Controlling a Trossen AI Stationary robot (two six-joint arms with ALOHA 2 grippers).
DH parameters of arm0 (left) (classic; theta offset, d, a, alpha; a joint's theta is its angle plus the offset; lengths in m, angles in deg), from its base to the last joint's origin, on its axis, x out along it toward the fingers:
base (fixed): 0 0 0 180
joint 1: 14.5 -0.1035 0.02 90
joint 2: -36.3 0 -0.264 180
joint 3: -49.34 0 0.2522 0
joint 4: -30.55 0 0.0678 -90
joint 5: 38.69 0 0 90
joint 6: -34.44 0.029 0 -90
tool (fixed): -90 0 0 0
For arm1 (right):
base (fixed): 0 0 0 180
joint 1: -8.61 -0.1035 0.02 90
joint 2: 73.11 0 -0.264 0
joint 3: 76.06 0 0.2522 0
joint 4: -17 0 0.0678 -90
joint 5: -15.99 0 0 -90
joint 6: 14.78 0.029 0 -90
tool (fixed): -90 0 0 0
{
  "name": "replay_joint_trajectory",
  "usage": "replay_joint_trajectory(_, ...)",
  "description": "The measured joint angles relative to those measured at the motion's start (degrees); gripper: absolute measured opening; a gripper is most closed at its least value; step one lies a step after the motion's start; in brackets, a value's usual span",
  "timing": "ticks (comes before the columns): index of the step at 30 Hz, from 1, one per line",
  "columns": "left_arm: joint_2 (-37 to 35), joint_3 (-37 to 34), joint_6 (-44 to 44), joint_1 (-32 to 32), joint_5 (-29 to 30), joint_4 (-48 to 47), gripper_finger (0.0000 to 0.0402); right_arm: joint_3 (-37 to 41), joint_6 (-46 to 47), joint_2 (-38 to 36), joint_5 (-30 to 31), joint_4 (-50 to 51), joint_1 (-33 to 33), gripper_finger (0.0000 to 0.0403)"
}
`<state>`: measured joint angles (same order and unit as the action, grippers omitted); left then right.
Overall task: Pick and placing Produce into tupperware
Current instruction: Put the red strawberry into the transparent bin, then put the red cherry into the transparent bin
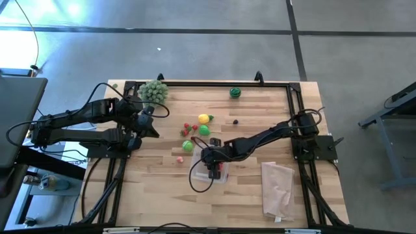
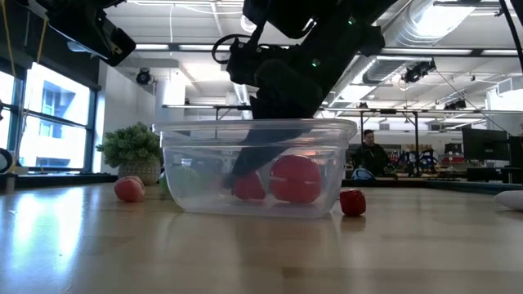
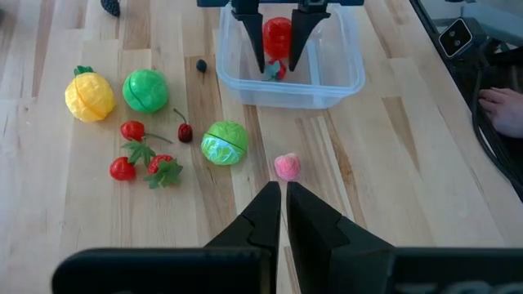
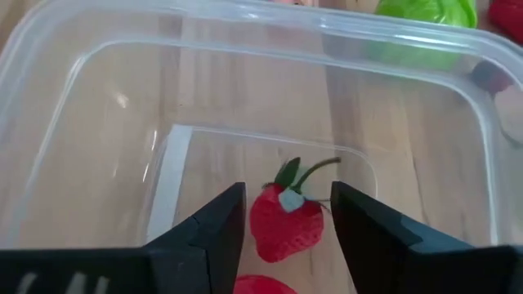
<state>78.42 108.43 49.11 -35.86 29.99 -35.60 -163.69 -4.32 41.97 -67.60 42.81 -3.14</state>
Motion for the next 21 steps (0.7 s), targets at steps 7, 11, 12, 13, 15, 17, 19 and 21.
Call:
replay_joint_trajectory(7,0.01,-0.01,0.00,0.00,0.02,0.01,0.0014,0.00,-0.55,-0.06,-0.04,-2.48,0.07,0.0178)
replay_joint_trajectory(11,0.00,-0.01,-0.02,0.02,0.01,0.01,0.0014,0.00,-2.87,-2.05,1.48,-3.23,0.03,0.0179)
replay_joint_trajectory(12,0.00,-0.01,-0.02,0.00,0.01,0.01,0.0014,0.00,-3.33,-3.00,2.70,-3.27,-0.14,0.0179)
replay_joint_trajectory(13,0.00,-0.01,-0.02,0.01,0.02,0.01,0.0014,0.00,-3.74,-4.15,3.87,-2.89,-0.31,0.0179)
replay_joint_trajectory(15,0.00,0.00,0.00,0.00,0.00,0.01,0.0014,0.00,-4.65,-6.66,5.95,-1.79,-0.77,0.0179)
replay_joint_trajectory(17,0.02,-0.01,0.00,0.00,0.00,0.01,0.0014,0.00,-4.94,-9.74,8.50,0.19,-1.71,0.0179)
replay_joint_trajectory(19,0.01,-0.01,-0.02,0.00,0.01,0.01,0.0014,0.00,-4.71,-12.98,12.40,3.20,-3.17,0.0179)
replay_joint_trajectory(21,0.02,0.00,-0.02,0.01,0.00,-0.01,0.0014,0.02,-3.44,-16.28,17.64,7.01,-5.07,0.0179)
